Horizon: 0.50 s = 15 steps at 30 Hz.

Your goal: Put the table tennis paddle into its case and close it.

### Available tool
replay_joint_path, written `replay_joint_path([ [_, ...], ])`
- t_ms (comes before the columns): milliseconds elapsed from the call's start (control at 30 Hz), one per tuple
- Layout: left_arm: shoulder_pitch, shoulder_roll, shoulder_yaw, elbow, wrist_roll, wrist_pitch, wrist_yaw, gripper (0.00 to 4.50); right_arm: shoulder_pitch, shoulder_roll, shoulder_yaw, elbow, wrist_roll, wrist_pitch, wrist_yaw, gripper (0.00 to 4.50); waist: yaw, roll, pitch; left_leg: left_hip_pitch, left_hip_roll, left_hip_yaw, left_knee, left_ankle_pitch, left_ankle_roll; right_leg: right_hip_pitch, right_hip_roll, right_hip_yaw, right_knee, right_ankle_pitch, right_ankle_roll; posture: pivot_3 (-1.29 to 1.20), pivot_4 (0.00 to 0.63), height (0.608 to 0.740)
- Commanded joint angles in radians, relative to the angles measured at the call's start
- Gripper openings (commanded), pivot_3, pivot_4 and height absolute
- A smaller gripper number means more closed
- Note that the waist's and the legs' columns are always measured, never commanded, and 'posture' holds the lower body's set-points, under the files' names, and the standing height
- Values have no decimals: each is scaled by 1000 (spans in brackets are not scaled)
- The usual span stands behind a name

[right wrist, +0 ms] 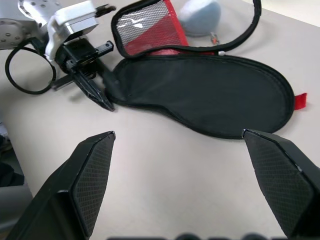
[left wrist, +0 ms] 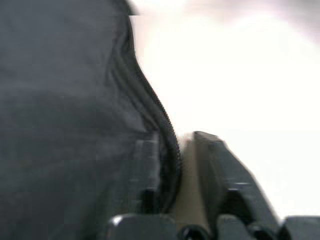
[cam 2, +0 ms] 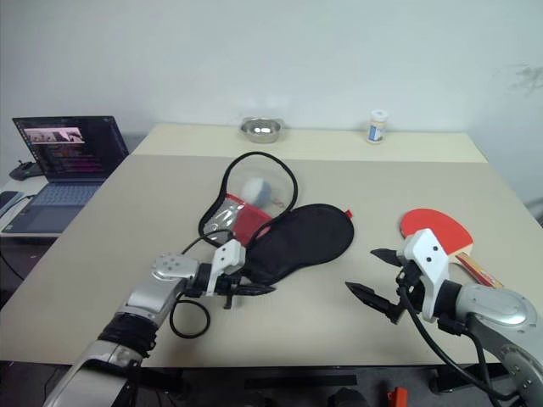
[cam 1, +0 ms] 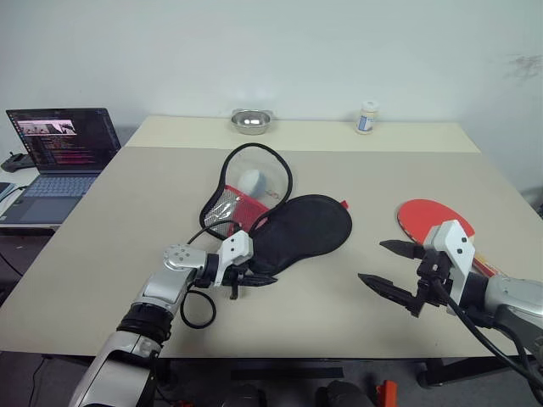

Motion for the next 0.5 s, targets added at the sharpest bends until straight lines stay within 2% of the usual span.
replay_joint_path([
  [33, 16, 14, -15, -41, -2, 33, -25, 55, 3, -2, -25, -22, 11, -14, 0, 4500, 0, 0, 0, 0, 0, 0, 0, 0, 0, 0, 0, 0, 0, 0, 0, 0, 150, 740],
  [267, 13, -11, 17, -92, -32, 152, 42, 20, 10, -3, -27, -14, 1, -26, 8, 4500, 0, 0, 0, 0, 0, 0, 0, 0, 0, 0, 0, 0, 0, 0, 0, 0, 150, 740],
  [500, 5, -120, -15, -211, -30, 356, 174, 20, 24, -23, -45, 4, -12, -40, 31, 4500, 2, 0, 0, -1, -1, 0, 1, 0, 0, 0, 0, 0, 0, 0, 1, 0, 150, 740],
])
